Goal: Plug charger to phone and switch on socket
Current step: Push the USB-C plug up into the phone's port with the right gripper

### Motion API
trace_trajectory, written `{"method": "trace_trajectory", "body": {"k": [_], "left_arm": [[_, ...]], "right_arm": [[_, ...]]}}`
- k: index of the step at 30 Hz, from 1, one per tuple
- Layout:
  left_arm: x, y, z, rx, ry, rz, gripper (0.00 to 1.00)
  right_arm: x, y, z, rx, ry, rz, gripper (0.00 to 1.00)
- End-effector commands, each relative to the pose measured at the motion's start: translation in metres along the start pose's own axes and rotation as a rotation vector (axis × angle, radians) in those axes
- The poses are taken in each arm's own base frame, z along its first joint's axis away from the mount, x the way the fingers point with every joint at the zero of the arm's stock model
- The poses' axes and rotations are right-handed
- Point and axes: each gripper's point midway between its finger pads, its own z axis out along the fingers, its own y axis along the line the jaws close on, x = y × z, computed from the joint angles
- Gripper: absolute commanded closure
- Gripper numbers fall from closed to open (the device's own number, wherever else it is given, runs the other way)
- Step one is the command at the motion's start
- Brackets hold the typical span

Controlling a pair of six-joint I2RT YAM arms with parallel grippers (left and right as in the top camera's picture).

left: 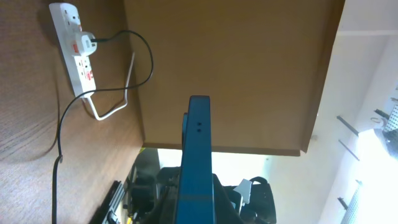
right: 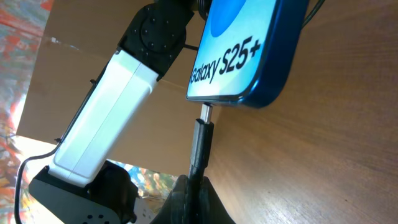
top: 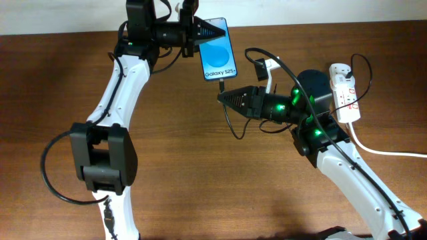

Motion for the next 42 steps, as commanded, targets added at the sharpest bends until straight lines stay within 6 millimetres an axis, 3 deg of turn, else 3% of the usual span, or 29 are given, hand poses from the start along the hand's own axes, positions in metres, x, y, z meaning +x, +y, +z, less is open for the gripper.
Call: {"method": "trace_trajectory", "body": {"k": [1, 10, 28, 42], "left_arm": [[0.02, -0.022, 0.01, 0.025, 0.077, 0.068, 1.0], [0.012, -0.022, -0.006, 0.023, 0.044, 0.077, 1.0], [0.016, -0.023, -0.005, 0.031, 0.068, 0.077, 1.0], [0.025, -0.024, 0.009, 0.038, 0.106, 0.102, 1.0]], "right_arm": [[-0.008, -0.004, -0.002, 0.018, -0.039, -0.004, 0.96], [-0.007, -0.004, -0.001, 0.015, -0.033, -0.003, 0.96], [-0.006, -0.008, -0.002, 0.03, -0.029, 0.018, 0.96], [-0.013, -0.011, -0.007, 0.04, -0.056, 0.017, 0.96]]}}
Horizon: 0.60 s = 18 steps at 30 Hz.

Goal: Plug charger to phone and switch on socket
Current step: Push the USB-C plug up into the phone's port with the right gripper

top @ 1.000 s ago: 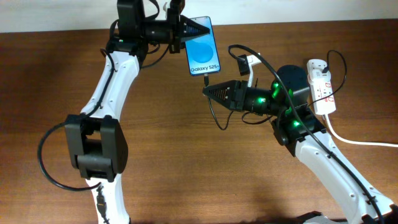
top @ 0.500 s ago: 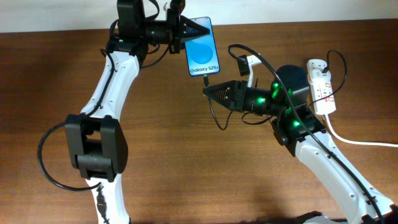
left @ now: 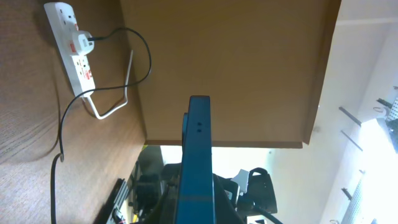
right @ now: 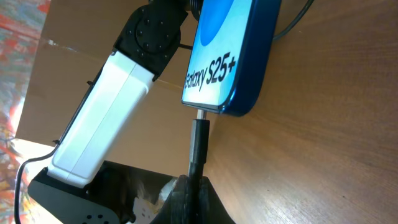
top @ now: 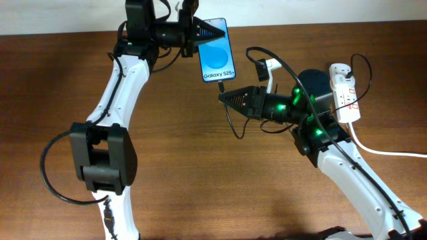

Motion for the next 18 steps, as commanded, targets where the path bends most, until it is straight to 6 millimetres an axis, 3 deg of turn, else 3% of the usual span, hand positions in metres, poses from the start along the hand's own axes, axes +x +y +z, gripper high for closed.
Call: {"method": "trace_trajectory", "body": {"k": [1, 18], "left_arm": [[0.0213, -0.0234, 0.0121, 0.03, 0.087, 0.066, 1.0], [0.0223, -0.0232, 0.0185, 0.027, 0.087, 0.066, 1.0]], "right_arm": [[-0.0126, -0.0071, -0.0045, 0.028, -0.055, 0.001, 0.96], [-0.0147, -0.0085, -0.0043, 0.037, -0.069, 0.001, 0.96]]}}
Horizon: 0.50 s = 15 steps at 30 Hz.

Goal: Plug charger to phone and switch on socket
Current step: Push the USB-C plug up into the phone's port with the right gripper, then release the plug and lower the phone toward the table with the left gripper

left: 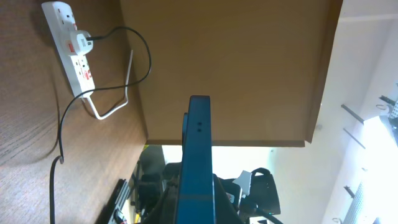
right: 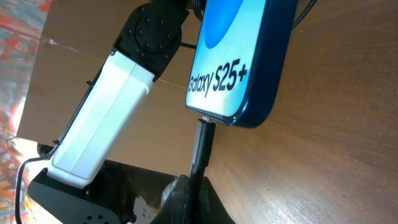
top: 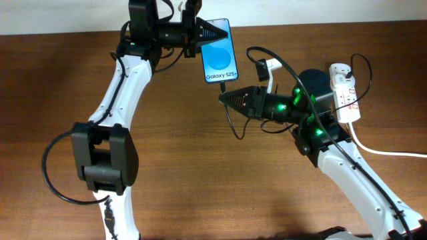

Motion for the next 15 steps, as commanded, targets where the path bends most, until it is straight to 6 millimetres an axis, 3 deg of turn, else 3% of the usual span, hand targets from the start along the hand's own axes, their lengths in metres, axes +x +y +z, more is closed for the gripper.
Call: {"method": "trace_trajectory", "body": {"k": [1, 7, 13, 15], "left_arm": [[0.02, -0.023, 0.011, 0.028, 0.079, 0.055, 1.0], [0.01, -0.021, -0.001, 0.018, 0.033, 0.094, 1.0], [0.003, -0.019, -0.017, 0.013, 0.002, 0.154, 1.0], [0.003, -0.016, -0.021, 0.01, -0.001, 0.187, 1.0]], "right_arm": [[-0.014, -0.008, -0.004, 0.037, -0.067, 0.001, 0.95], [-0.01, -0.009, -0.003, 0.034, -0.046, -0.016, 0.58], [-0.005, -0.013, -0.003, 0.046, -0.027, -0.021, 0.46], [-0.006, -0.015, -0.005, 0.051, -0.026, -0.045, 0.34]]}}
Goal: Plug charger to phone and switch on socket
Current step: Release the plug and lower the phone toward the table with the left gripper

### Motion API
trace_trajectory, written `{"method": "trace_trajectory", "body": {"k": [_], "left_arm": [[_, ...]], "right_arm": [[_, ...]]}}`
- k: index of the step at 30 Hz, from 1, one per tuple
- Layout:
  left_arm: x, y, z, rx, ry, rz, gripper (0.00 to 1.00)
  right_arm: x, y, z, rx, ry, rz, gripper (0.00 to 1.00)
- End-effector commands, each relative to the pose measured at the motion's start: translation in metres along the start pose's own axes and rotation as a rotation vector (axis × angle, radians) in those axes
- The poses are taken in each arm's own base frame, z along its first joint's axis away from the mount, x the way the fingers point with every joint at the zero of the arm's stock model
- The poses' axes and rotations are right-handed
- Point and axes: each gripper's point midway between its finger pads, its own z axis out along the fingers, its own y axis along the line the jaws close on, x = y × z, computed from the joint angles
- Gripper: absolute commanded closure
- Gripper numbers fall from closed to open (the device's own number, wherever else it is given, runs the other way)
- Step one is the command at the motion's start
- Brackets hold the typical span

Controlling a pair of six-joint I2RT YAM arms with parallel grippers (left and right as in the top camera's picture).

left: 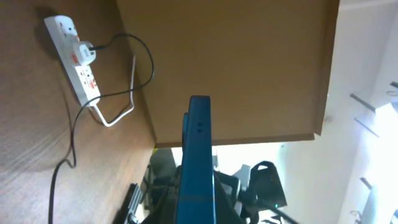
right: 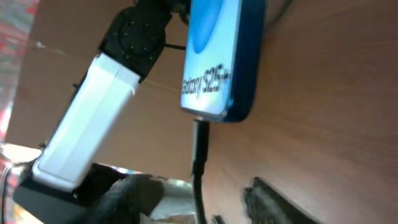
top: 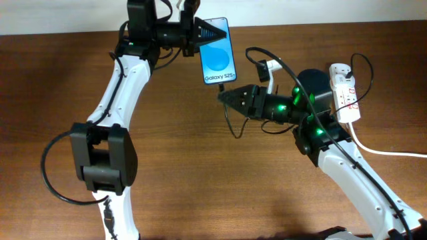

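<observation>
A blue phone [top: 217,57] with a lit "Galaxy S25+" screen is held above the table, my left gripper [top: 204,31] shut on its upper end. In the left wrist view the phone [left: 199,149] shows edge-on between the fingers. The black charger cable [right: 199,155] sits plugged into the phone's [right: 217,62] bottom edge. My right gripper [right: 202,208] stands open just below the phone, its fingers apart on either side of the hanging cable. In the overhead view that gripper [top: 227,95] is under the phone's lower end.
A white power strip [top: 345,90] lies at the table's right side, its white lead running off right. The charger's plug [left: 79,53] sits in the strip [left: 84,78]. Slack black cable [top: 233,127] loops on the wood below the right gripper.
My right gripper was shut on the cable's connector at the phone's port and is now open. The connector stays in the phone. The left gripper still holds the phone.
First my right gripper held the connector just below the phone's port, metal tip showing, while the left held the phone up. Then the tip sat closer, then pushed in. Now the cable stays plugged with the right gripper open.
</observation>
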Motion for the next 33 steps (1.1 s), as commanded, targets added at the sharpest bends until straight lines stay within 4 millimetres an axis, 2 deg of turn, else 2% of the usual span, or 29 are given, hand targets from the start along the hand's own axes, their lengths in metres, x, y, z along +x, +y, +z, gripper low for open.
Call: {"method": "trace_trajectory", "body": {"k": [1, 7, 8, 11, 16, 20, 23, 27, 30, 33], "left_arm": [[0.007, -0.015, -0.014, 0.015, 0.017, 0.107, 1.0], [0.017, 0.01, -0.016, 0.011, 0.027, 0.108, 1.0], [0.018, 0.015, -0.016, 0.01, 0.029, 0.107, 1.0], [0.029, 0.041, -0.015, 0.005, 0.033, 0.064, 1.0], [0.043, 0.087, -0.015, -0.043, 0.004, -0.016, 1.0], [0.044, 0.143, -0.019, -0.207, -0.111, -0.111, 1.0], [0.044, 0.172, -0.028, -0.346, -0.173, -0.164, 1.0], [0.057, 0.21, -0.036, -0.566, -0.19, -0.184, 1.0], [0.069, 0.227, -0.037, -0.682, -0.162, -0.163, 1.0], [0.075, 0.228, -0.032, -0.7, -0.113, -0.092, 1.0]], "right_arm": [[-0.007, -0.008, -0.006, 0.025, -0.023, -0.05, 0.31], [-0.026, -0.025, -0.029, 0.068, -0.078, -0.052, 0.25], [-0.029, -0.029, -0.034, 0.079, -0.089, -0.043, 0.21], [-0.033, -0.043, -0.044, 0.12, -0.102, -0.041, 0.21], [-0.03, -0.058, -0.049, 0.179, -0.099, -0.036, 0.2], [-0.029, -0.06, -0.049, 0.187, -0.094, -0.062, 0.14], [-0.028, -0.06, -0.049, 0.189, -0.092, -0.06, 0.13], [-0.028, -0.061, -0.049, 0.192, -0.093, -0.066, 0.13], [-0.028, -0.061, -0.049, 0.193, -0.093, -0.066, 0.13], [-0.028, -0.061, -0.049, 0.193, -0.092, -0.066, 0.13]]}}
